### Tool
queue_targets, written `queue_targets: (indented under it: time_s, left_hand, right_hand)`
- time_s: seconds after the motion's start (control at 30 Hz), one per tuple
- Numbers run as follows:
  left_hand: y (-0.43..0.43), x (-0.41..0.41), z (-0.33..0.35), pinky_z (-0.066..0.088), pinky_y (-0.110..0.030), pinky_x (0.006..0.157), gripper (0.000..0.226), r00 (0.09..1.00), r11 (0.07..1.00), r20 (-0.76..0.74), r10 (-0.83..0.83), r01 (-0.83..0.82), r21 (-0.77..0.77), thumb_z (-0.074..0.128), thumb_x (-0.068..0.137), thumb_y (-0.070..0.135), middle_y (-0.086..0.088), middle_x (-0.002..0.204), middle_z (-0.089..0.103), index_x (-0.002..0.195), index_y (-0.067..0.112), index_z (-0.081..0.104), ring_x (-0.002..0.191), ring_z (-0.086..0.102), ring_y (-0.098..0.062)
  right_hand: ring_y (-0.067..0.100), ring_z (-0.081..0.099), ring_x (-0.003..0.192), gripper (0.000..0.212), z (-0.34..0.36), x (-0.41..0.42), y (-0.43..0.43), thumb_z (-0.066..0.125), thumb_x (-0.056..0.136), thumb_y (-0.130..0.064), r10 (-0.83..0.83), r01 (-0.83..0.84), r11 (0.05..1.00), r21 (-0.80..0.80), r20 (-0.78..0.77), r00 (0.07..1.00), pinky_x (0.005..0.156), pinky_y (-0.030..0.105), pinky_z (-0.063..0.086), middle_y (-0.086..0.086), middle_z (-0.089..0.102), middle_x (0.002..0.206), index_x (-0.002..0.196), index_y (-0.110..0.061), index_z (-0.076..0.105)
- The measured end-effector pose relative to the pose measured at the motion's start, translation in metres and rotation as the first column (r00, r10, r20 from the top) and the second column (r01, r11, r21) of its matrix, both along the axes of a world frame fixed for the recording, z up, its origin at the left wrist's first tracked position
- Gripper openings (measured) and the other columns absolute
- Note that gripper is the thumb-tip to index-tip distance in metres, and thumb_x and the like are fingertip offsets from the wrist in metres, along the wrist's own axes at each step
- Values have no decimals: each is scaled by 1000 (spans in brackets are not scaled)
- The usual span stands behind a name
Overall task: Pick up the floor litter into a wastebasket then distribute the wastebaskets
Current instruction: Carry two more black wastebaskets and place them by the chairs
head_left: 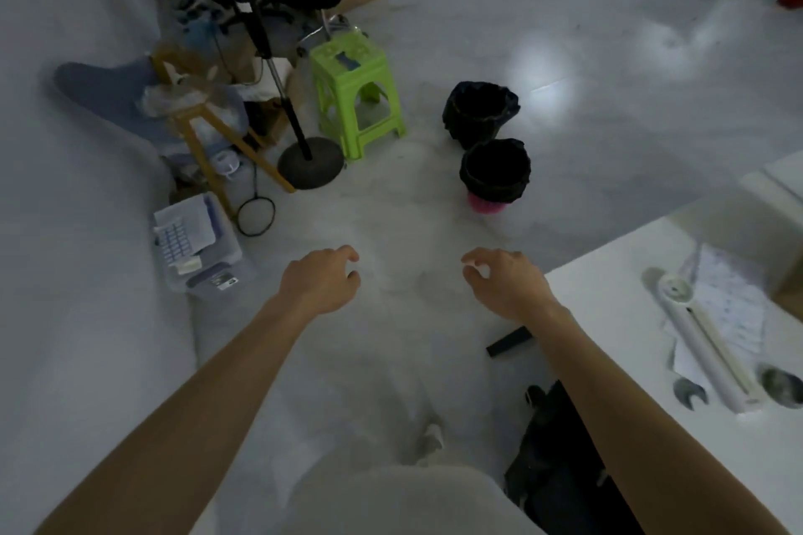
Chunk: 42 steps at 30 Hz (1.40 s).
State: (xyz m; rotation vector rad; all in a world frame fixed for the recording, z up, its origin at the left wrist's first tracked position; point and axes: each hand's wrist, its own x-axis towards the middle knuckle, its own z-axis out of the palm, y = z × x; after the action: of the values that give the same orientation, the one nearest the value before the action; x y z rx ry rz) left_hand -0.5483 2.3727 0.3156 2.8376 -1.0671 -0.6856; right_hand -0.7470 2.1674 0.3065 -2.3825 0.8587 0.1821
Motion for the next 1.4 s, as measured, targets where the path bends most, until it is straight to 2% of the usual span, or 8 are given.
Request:
queue_targets:
  time_s: [0.2,0.43,0.73,0.97,1.07,1.2,1.3,1.4]
  left_hand:
    - [-108,133,-18,51,-41,91,38,994,995,-70,-79,82,49,45,97,40,-1,126,63,133,30,49,108,60,-24]
    - [-272,299,-50,50,-39,92,39,957,964,-128,-259,264,21,47,96,38,-1,130,61,134,28,51,113,59,-26]
    - [-503,440,-70,51,-36,92,38,886,905,-232,-401,423,53,50,88,38,0,128,63,125,32,57,107,63,-26]
    - [-691,499,-148,42,-29,95,37,864,909,-363,-349,406,94,55,92,33,-2,131,63,127,23,60,120,58,-25]
    - [-758,527,-186,44,-29,90,33,862,921,-416,-291,369,121,57,91,31,-4,126,65,122,22,63,115,60,-26]
    - [-829,555,-234,45,-32,95,32,868,929,-436,-239,335,157,55,92,29,-6,125,67,120,20,65,116,61,-27]
    - [-877,569,-288,41,-31,97,34,861,912,-455,-228,353,210,54,94,29,-6,131,63,126,19,63,123,56,-27]
    - [-921,588,-369,43,-34,101,37,846,896,-500,-184,354,269,55,96,33,-9,133,62,127,17,62,122,56,-30]
  right_hand:
    - [25,61,115,35,-8,109,-87,45,101,-41,-72,73,997,10,-43,996,95,40,52,-2,65,130,131,-35,60]
    - [27,60,116,37,-43,235,-207,43,99,-45,-311,321,946,51,-146,939,96,41,51,-3,63,132,133,-38,57]
    - [26,59,118,40,-72,343,-348,46,100,-44,-639,660,736,153,-164,751,96,38,49,-4,65,131,135,-28,55]
    - [30,58,117,51,-156,403,-479,47,100,-45,-714,771,574,275,-294,636,91,39,49,5,62,130,143,-18,43]
    - [30,58,115,57,-194,428,-535,47,99,-48,-748,830,469,303,-364,555,88,39,50,9,60,132,146,-16,38]
    - [24,58,93,58,-244,461,-585,47,99,-48,-799,894,292,341,-427,423,74,34,47,7,62,119,146,-13,37]
    - [25,61,97,59,-298,481,-612,49,98,-48,-816,917,95,387,-497,295,76,34,48,6,61,117,145,-13,39]
    - [28,59,106,64,-371,503,-626,53,98,-45,-820,906,-172,388,-566,87,82,38,50,12,56,132,147,-9,35]
